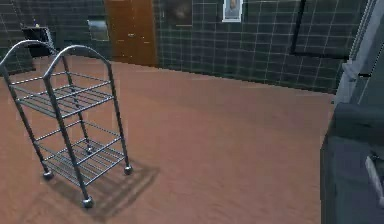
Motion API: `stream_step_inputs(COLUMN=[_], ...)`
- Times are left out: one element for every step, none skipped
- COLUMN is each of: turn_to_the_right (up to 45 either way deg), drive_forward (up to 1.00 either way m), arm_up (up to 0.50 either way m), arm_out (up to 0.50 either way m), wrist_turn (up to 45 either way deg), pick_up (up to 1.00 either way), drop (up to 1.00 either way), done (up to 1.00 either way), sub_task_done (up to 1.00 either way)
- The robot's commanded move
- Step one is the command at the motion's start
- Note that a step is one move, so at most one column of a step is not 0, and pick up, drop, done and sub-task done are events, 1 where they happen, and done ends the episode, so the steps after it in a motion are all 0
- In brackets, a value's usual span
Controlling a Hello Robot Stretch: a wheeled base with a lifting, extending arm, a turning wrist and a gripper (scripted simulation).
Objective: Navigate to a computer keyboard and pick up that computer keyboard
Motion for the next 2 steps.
stream_step_inputs(turn_to_the_right=[39.0,0.0], drive_forward=[0.00,0.45], arm_up=[0.00,0.00], arm_out=[0.00,0.00], wrist_turn=[0.0,0.0], pick_up=[0.00,0.00], drop=[0.00,0.00], done=[0.00,0.00], sub_task_done=[0.00,0.00])
